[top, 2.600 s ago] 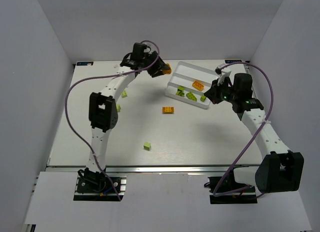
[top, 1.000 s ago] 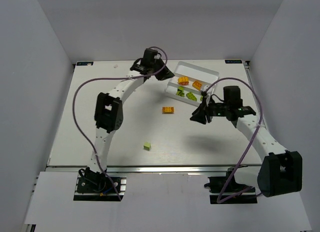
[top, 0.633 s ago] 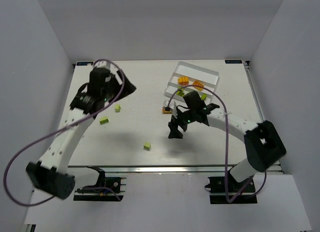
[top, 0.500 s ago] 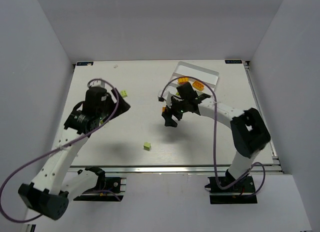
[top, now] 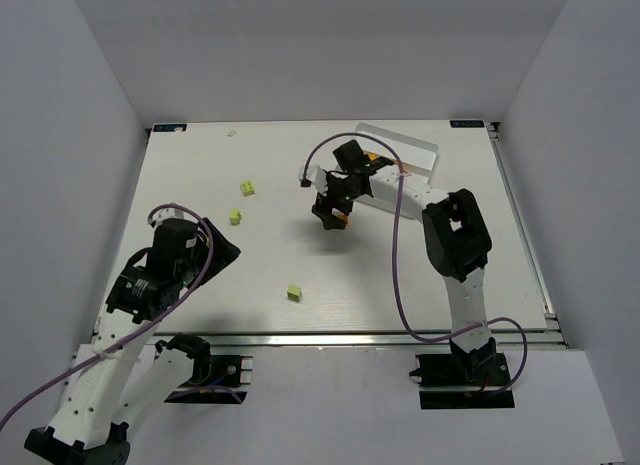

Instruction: Sort the legos into containers by color

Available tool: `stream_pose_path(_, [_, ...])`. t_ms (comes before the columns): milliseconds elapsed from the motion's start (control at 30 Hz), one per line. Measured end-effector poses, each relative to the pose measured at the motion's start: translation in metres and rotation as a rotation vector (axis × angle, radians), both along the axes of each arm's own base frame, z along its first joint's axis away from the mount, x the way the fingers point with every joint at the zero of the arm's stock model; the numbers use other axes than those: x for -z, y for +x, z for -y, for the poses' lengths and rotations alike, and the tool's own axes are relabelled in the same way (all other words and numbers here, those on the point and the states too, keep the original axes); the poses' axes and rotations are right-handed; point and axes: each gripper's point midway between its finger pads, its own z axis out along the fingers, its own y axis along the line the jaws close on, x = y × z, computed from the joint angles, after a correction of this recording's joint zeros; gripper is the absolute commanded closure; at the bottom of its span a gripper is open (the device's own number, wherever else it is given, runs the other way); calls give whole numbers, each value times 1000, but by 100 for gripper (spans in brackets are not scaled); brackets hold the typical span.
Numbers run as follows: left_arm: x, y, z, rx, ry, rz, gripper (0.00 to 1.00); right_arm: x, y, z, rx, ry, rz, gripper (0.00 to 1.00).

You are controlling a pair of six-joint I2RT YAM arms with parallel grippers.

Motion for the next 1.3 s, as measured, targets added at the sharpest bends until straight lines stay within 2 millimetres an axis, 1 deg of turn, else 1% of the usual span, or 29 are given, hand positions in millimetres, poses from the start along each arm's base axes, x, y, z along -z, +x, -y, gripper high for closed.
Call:
stream_pose_path(67, [3, -2, -1, -5, 5, -16, 11, 4, -8, 5, -25, -17, -29, 11])
stream_pose_path(133, [5, -3, -1, -7, 6, -27, 11, 6, -11, 9, -44, -25, -41, 11])
stream_pose_path(267, [7, -2, -1, -8, 9, -41, 11, 11, -10, 16, -68, -36, -42, 11])
stream_pose_path(333, [9, 0, 1, -6, 9, -48, 11, 18, -10, 18, -80, -47, -44, 12])
stream_pose_path(467, [12, 4, 3, -2, 11, -60, 11, 38, -7, 26, -84, -81, -61, 14])
stream_pose_path(500, [12, 5, 4, -1, 11, -63, 11, 43, -6, 27, -89, -88, -60, 18])
stream_pose_path(533, [13, 6, 4, 0, 11, -65, 11, 43, -4, 27, -88, -85, -56, 20])
stream_pose_path(567, [14, 7, 5, 1, 11, -68, 11, 43, -4, 28, -88, -87, -53, 23])
stream_pose_path(600, [15, 7, 5, 2, 12, -70, 11, 43, -3, 28, -90, -87, -49, 32])
stream_pose_path(633, [17, 7, 5, 2, 13, -73, 11, 43, -2, 28, -94, -88, -45, 37])
stream_pose_path(667, [18, 6, 5, 2, 14, -77, 11, 43, -1, 29, -97, -88, -40, 45])
stream_pose_path(700, [19, 6, 5, 2, 15, -79, 11, 43, -1, 29, -100, -87, -38, 64])
stream_pose_path(767, [22, 6, 5, 1, 16, -84, 11, 43, 0, 30, -107, -84, -35, 77])
stream_pose_path(800, [24, 6, 5, 1, 18, -88, 11, 43, -1, 31, -104, -81, -43, 87])
stream_pose_path(900, [34, 6, 4, -1, 27, -109, 10, 41, -3, 33, -110, -70, -61, 96])
stream_pose_path(967, [44, 6, 3, -6, 43, -137, 10, 37, -3, 36, -83, -50, -98, 98])
stream_pose_path(1000, [48, 7, 3, -8, 52, -152, 10, 32, -1, 39, -57, -38, -116, 99])
stream_pose_path(1067, [59, 11, 2, -14, 77, -188, 10, 17, 15, 47, 16, 1, -126, 98])
stream_pose_path(1133, [70, 16, 0, -18, 108, -224, 10, -5, 36, 65, 114, 42, -112, 97])
stream_pose_path(1200, [79, 20, -1, -18, 140, -257, 10, -28, 58, 89, 213, 75, -74, 97])
stream_pose_path(1300, [92, 24, -5, -11, 195, -299, 10, -58, 85, 127, 341, 98, -4, 96])
